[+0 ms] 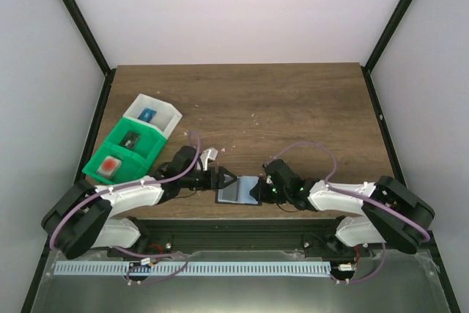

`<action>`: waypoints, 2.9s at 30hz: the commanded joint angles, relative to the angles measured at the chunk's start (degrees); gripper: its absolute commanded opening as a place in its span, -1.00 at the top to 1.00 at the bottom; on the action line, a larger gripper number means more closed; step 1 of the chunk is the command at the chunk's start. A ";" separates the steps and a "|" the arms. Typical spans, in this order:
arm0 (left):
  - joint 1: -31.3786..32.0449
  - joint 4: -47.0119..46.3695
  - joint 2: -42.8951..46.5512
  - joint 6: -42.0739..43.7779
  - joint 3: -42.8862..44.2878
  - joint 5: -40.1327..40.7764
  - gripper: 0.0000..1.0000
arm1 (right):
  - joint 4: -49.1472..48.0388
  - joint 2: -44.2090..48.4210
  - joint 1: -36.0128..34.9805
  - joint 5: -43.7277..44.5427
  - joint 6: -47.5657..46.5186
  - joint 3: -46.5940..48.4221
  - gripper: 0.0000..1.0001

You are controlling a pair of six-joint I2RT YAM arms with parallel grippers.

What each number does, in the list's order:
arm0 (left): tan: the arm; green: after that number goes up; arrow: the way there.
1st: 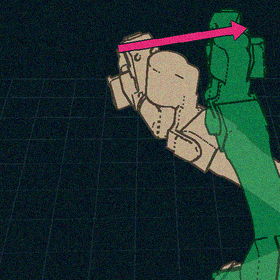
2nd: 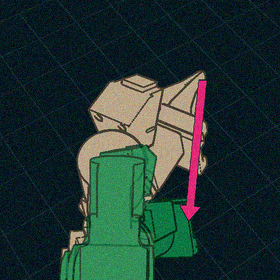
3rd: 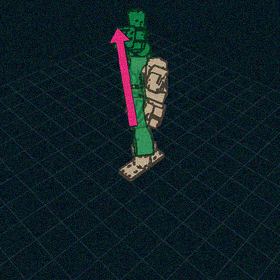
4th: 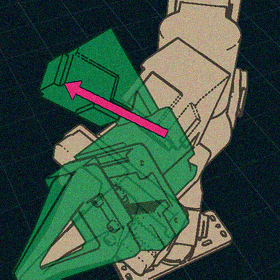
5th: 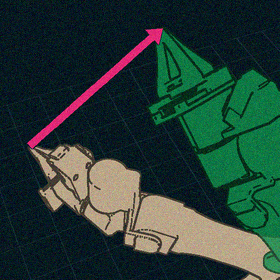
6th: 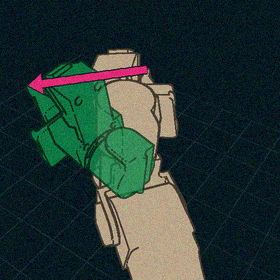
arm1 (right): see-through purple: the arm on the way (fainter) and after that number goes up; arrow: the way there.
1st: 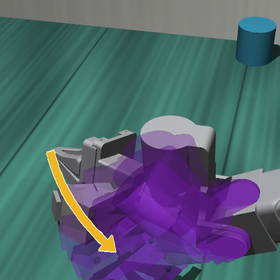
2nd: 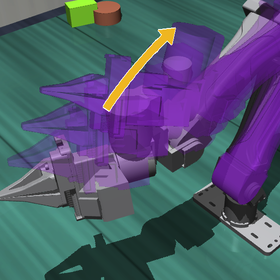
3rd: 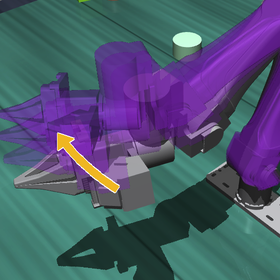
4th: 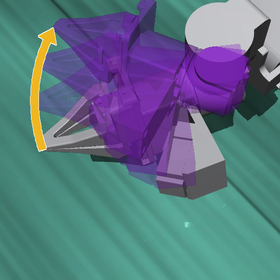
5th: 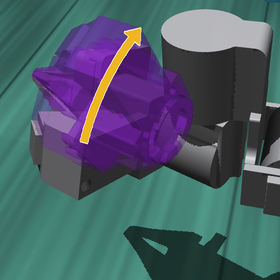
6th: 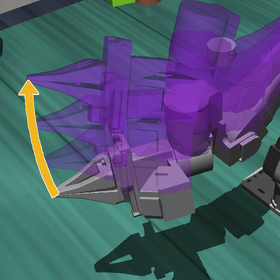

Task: Take the credit cards out of the card holder

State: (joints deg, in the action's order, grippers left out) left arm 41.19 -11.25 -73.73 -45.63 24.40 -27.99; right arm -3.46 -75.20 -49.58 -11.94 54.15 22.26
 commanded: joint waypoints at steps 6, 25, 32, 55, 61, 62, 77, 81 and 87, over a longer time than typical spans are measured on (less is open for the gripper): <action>0.15 -3.09 -6.47 0.20 0.22 1.86 -0.72 | 2.06 2.99 -0.07 2.65 0.95 -3.61 0.78; 0.20 1.68 5.71 -6.43 -1.31 1.95 -0.77 | -4.01 4.28 -0.55 -4.19 2.21 0.51 0.77; 0.82 -5.30 7.51 -12.83 -7.18 -1.11 -0.76 | -11.85 -3.42 -0.68 -7.32 -0.04 3.06 0.77; 1.12 -11.46 5.84 -18.11 -10.48 -3.43 -0.78 | -15.03 -12.78 -0.75 -6.46 -1.62 1.21 0.71; 1.38 -13.80 4.47 -19.41 -10.86 -4.07 -0.79 | -16.60 -12.14 -0.85 -7.34 -1.14 -0.06 0.71; 1.47 -13.84 4.48 -19.41 -10.90 -3.83 -0.80 | -16.59 -12.02 -0.91 -7.29 -1.12 -0.18 0.71; 1.63 -11.12 0.35 -14.93 -9.08 -1.58 -0.82 | -17.27 -11.96 -0.86 -7.59 -1.05 -0.51 0.72; 1.62 -12.33 -0.27 -15.03 -9.16 -2.46 -0.82 | -17.16 -12.37 -0.87 -7.75 -1.27 -0.22 0.71; 1.67 -14.66 -1.82 -15.67 -9.25 -3.93 -0.82 | -17.43 -12.94 -0.88 -7.95 -0.92 -0.24 0.72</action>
State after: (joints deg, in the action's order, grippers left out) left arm 42.59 -24.53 -74.24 -61.93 14.52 -31.16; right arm -22.22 -86.85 -50.02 -19.55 53.01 22.76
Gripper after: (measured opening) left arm 0.911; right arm 0.143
